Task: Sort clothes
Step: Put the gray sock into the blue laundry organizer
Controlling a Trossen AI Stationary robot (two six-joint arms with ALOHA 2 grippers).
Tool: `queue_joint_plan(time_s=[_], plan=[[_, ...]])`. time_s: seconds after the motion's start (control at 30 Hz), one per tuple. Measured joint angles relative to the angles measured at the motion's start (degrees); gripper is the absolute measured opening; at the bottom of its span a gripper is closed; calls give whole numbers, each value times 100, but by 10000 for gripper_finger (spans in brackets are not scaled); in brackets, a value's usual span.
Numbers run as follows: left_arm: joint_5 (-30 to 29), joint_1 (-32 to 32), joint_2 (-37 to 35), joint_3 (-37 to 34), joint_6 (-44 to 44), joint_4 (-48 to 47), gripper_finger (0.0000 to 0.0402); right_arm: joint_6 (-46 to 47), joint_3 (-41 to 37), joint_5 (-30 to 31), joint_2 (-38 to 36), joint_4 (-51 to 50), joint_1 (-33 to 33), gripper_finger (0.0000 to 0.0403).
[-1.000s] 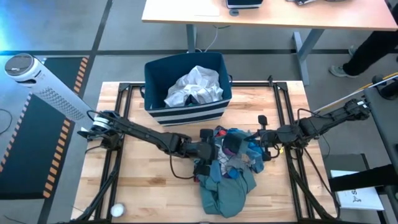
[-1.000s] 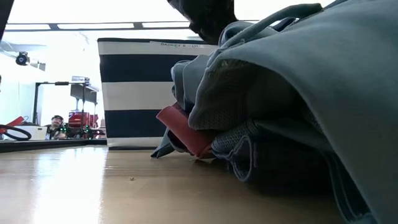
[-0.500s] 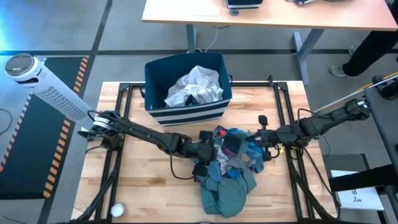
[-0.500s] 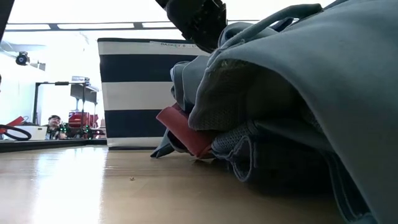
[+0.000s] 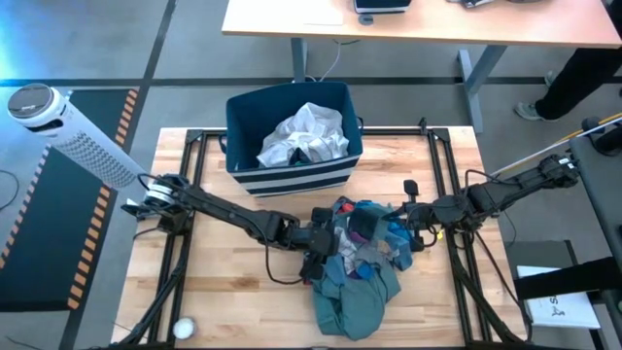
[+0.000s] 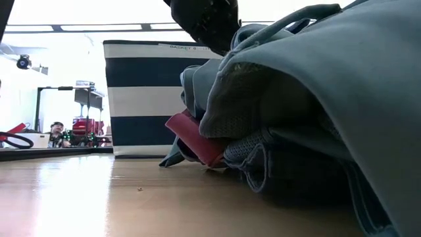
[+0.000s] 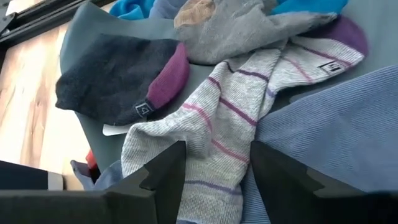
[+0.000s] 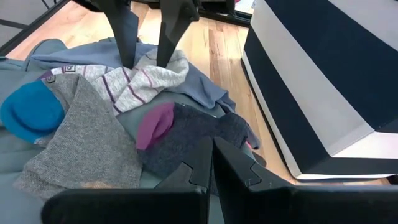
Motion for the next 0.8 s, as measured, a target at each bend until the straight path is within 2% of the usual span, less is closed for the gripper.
queue_joint_plan(time_s=[0.13,0.27,0.37,0.53,0.8], plan=[[-7,62,128,-2,-29,30,165,-1,0,0,0,0,0,0],[-178,77,200,-2,-18,36,138,-2,2,0,0,0,0,0],[-468,73,190,-4,46,29,100,-2,2,0,0,0,0,0],[-730,80,-39,-3,107,40,15,-2,2,0,0,0,0,0],[-867,60,-236,645,143,-432,4,-1,-7,0,0,-3,0,0]])
